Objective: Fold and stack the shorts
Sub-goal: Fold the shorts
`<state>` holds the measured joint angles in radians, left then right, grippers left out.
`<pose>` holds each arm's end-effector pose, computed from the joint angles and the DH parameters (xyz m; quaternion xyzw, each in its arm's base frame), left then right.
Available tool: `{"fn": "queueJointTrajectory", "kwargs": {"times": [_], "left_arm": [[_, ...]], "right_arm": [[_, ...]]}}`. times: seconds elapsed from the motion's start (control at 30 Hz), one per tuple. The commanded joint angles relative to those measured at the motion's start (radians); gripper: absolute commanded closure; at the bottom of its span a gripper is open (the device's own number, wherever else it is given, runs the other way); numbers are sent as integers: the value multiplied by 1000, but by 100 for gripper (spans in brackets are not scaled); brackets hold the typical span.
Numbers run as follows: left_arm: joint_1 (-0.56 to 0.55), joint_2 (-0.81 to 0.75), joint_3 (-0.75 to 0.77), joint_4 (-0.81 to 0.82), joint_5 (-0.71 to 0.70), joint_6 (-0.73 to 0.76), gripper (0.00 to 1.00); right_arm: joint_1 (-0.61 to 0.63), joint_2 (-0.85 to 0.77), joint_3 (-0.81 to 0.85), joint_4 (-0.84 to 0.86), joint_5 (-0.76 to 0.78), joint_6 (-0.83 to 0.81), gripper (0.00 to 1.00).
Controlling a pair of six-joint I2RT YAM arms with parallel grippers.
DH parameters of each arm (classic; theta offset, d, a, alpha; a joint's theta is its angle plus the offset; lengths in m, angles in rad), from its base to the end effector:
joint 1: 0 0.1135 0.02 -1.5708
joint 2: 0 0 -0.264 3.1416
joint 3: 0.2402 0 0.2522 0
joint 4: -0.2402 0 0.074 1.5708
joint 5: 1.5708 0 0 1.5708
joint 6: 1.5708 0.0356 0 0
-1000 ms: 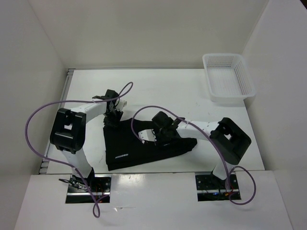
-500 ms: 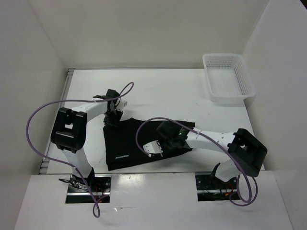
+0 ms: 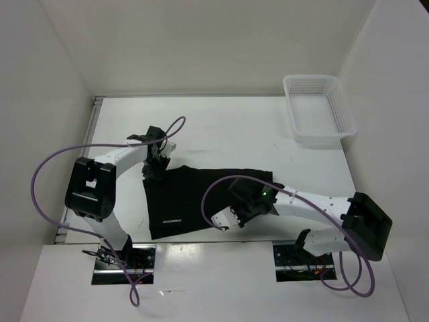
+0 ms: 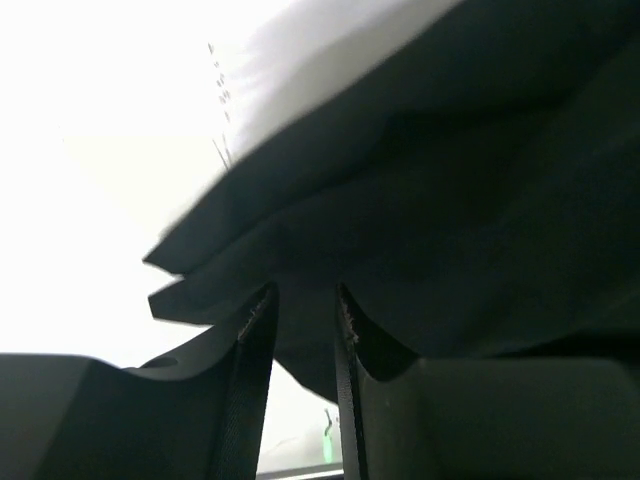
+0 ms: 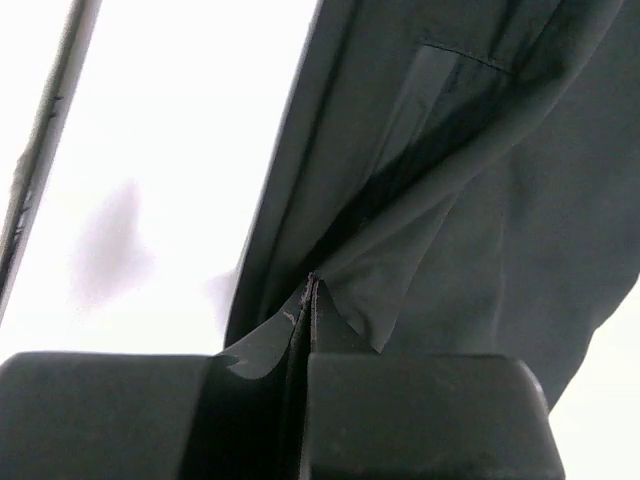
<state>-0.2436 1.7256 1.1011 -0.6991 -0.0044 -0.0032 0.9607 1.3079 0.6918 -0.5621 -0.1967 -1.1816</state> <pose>0.3119 -0.0774 0.1735 0.1187 0.9852 -0.0130 0.1226 0.1247 0.1906 0.1752 -0.8659 0.4508 0.0743 0.2035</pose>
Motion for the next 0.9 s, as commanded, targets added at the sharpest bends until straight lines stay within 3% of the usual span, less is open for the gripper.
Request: {"fn": "queueJointTrajectory", "kwargs": {"times": [0.0,0.2,0.3,0.33,0.5,0.63,0.73,0.87], "left_arm": [[-19,-72,25,-65,-5,3,64],[-129,-187,72,-146,119,3,60],[-215,-186,62,-155,179,3,57],[-233,-172,62,-155,188,3,57],[-318,3,131,-90,224,3,57],[-327,123,192,-21,291,3,57],[-361,158,201,-20,356,3,57],[-414,169,163,-11,379,3,57]], "right_arm": [[35,-108,-17,-110,3,-79,100],[70,-332,-28,-107,-9,-90,100],[70,-364,-47,12,-29,-32,100],[70,-364,-48,122,-15,-12,100],[11,-103,44,355,-35,204,100],[-137,-52,72,447,-101,358,100],[-244,10,83,380,-121,369,100],[-284,83,42,343,-64,242,100]]}}
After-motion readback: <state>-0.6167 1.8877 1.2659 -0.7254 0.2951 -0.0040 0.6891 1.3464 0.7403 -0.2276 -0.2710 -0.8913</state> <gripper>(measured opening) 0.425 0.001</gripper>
